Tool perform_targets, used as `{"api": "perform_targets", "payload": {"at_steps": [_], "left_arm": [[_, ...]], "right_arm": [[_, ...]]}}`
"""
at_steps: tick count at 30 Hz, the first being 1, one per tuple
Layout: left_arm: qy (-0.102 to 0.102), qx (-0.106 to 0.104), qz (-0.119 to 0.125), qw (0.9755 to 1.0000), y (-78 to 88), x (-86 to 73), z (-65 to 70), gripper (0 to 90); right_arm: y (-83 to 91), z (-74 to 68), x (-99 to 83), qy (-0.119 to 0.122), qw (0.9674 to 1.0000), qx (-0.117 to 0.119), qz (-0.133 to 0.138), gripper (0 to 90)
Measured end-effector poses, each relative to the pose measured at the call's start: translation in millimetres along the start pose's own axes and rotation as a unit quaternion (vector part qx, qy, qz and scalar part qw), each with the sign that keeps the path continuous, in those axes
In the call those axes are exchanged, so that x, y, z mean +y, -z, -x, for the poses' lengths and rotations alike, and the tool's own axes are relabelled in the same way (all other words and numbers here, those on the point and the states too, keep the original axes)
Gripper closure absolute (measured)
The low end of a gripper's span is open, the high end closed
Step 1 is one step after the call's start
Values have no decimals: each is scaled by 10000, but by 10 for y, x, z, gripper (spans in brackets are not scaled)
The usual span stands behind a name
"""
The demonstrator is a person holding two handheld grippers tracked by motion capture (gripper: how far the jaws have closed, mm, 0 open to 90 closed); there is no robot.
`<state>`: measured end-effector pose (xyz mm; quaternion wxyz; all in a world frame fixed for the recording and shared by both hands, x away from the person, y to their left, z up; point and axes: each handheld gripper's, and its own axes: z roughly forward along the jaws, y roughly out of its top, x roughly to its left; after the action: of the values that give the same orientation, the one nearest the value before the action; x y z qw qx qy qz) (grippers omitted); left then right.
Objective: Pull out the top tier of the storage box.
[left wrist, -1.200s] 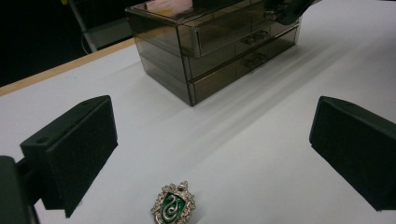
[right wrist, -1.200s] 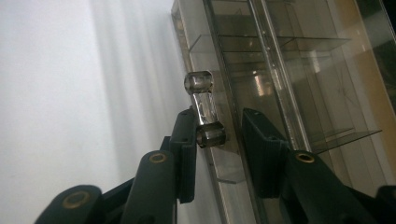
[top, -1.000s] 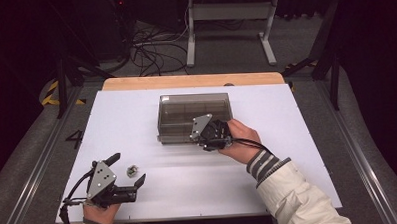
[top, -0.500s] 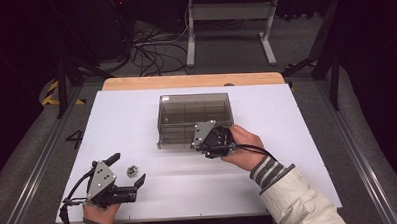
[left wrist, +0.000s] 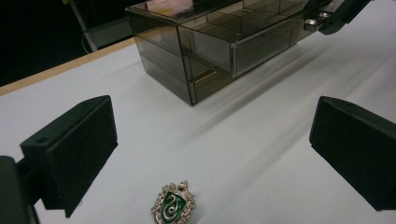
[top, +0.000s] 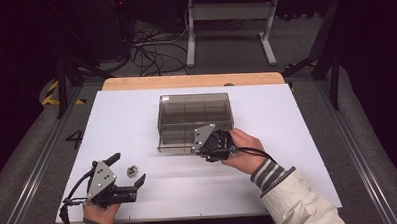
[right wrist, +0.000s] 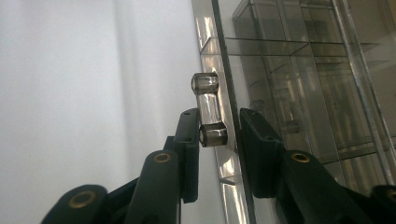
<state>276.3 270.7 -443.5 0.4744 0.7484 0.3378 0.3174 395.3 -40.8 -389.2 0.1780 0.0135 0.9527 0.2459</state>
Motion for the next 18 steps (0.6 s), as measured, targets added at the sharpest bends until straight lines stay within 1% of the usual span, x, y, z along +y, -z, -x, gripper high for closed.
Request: {"api": "perform_targets", "payload": {"at_steps": [5, 9, 11, 13, 14, 18], "left_arm": [[2, -1, -4, 10000, 2, -1, 0, 15], [29, -9, 18, 10000, -1, 5, 1, 15], [47, -20, 26, 10000, -8, 10, -2, 15], [64, -52, 13, 10000, -12, 20, -7, 14], [32, -62, 8, 10000, -13, 27, -12, 13], [86, -85, 19, 9999, -11, 49, -19, 8]], "right_arm": [[-2, -1, -3, -24, 10000, 32, 39, 696], [-1, -2, -7, -50, 10000, 58, 52, 646], [27, 8, -12, -103, 9998, 86, 138, 603], [67, 21, -19, -179, 9994, 78, 295, 544], [92, 29, -25, -228, 9990, 104, 375, 533], [190, 53, -49, -393, 9969, 114, 677, 460]]}}
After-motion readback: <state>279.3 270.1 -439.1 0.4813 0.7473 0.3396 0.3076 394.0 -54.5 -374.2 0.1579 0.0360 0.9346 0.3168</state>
